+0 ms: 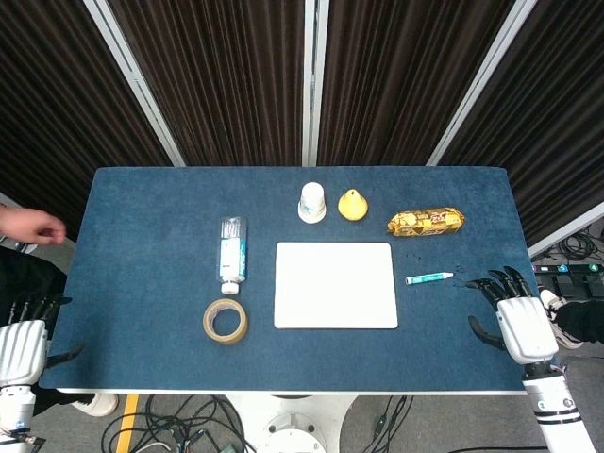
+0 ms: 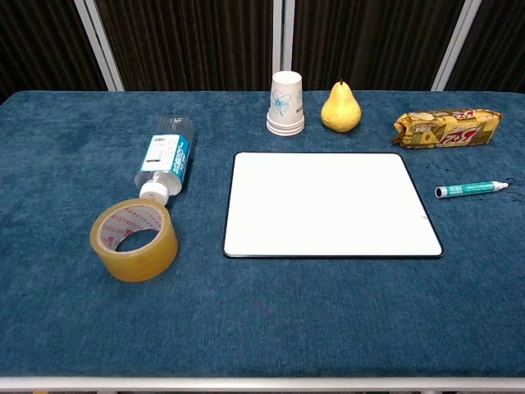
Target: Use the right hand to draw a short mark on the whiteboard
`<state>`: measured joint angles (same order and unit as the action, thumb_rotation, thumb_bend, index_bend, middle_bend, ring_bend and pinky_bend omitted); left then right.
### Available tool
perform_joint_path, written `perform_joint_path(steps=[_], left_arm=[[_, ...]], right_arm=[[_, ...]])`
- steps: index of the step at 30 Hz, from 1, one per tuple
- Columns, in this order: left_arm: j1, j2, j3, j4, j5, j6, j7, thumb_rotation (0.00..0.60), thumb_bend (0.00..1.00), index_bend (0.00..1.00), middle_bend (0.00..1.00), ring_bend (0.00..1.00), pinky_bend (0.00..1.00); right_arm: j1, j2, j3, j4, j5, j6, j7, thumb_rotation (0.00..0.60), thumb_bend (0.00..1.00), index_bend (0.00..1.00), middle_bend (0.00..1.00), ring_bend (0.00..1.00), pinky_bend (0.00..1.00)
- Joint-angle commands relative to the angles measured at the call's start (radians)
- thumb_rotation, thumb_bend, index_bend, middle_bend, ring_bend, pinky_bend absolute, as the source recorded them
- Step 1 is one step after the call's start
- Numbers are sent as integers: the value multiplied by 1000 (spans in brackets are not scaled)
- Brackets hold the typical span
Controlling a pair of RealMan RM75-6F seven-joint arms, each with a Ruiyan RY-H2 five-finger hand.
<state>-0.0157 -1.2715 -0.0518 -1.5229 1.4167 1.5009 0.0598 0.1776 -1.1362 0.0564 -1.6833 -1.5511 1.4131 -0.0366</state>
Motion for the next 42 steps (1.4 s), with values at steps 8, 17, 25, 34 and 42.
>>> perform_joint_path(steps=[8, 17, 25, 34, 42], left_arm=[[-1, -3, -1, 3, 6, 4, 0, 600, 0, 272, 217, 93, 73], [8, -1, 3, -3, 6, 16, -2, 600, 0, 272, 217, 93, 72], [18, 2, 10, -5, -6, 12, -3, 600, 0, 272, 217, 93, 72], [11, -1, 8, -2, -8, -1, 0, 600, 0, 272, 217, 93, 72], [15, 0, 8, -3, -18, -6, -2, 600, 0, 272, 217, 93, 73]], right_arm=[[16, -6, 7, 17, -8, -11, -15, 600, 239, 300, 323, 159, 108], [207, -133, 65, 234, 101, -299, -193, 600, 166, 359, 363, 175, 111], [317, -287, 64, 474, 146, -457, -213, 600, 171, 395, 394, 185, 112], [381, -414, 38, 653, 128, -515, -195, 600, 211, 434, 430, 206, 114], [414, -481, 24, 752, 112, -528, -160, 600, 232, 468, 466, 228, 119]])
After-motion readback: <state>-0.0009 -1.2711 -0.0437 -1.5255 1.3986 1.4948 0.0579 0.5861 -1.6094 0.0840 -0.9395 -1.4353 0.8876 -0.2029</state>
